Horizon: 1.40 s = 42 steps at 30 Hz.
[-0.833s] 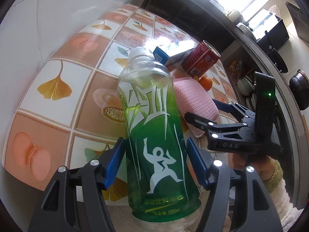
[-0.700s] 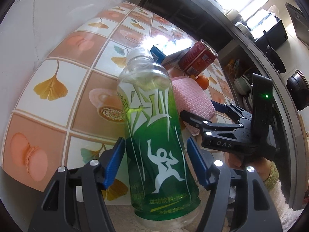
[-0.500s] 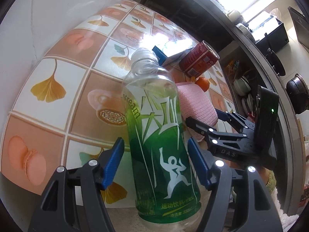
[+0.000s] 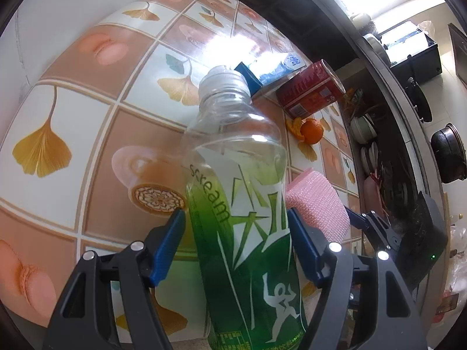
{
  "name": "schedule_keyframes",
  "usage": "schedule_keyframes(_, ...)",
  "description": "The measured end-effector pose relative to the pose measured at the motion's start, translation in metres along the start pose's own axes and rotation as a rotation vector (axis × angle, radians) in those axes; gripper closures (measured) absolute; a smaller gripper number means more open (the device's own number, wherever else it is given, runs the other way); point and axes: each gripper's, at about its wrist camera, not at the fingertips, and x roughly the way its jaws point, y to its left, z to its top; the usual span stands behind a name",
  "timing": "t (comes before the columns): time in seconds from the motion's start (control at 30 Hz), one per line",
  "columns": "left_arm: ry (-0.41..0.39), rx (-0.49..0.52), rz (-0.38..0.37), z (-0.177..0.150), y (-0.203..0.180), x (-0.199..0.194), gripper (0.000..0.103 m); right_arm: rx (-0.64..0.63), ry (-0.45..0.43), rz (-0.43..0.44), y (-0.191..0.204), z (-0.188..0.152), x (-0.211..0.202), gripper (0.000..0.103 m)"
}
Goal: Collect trash
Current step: 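Grasp the green bottle with the left tool while the right tool grasps the pink sponge, then lift the green bottle and pink sponge off the table with both tools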
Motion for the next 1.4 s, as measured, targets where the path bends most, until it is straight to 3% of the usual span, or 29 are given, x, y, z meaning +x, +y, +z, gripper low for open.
schedule_keyframes(0.07, 0.001, 0.026, 0.014, 0.001, -0.004, 0.002, 0.034, -0.005, -0.015, 0.004, 0.001, 0.002, -0.004, 0.015)
schedule_keyframes(0.2, -0.001, 0.049, 0.024, 0.003, -0.008, 0.004, 0.035, -0.005, -0.017, 0.012, 0.004, 0.007, -0.003, 0.015)
schedule_keyframes(0.27, 0.008, 0.047, 0.003, 0.003, -0.008, 0.006, 0.042, 0.002, -0.008, 0.007, 0.003, 0.011, 0.004, 0.015)
schedule_keyframes(0.53, -0.037, 0.056, 0.016, -0.008, -0.012, 0.002, 0.044, 0.049, 0.021, -0.011, -0.002, 0.011, 0.018, 0.015)
schedule_keyframes(0.93, -0.132, 0.089, 0.051, -0.028, -0.024, -0.018, 0.045, 0.077, 0.016, -0.024, -0.008, 0.005, 0.021, 0.025)
schedule_keyframes(1.4, -0.215, 0.141, 0.084, -0.036, -0.04, -0.042, 0.045, 0.132, -0.053, -0.017, -0.008, 0.001, -0.01, 0.027)
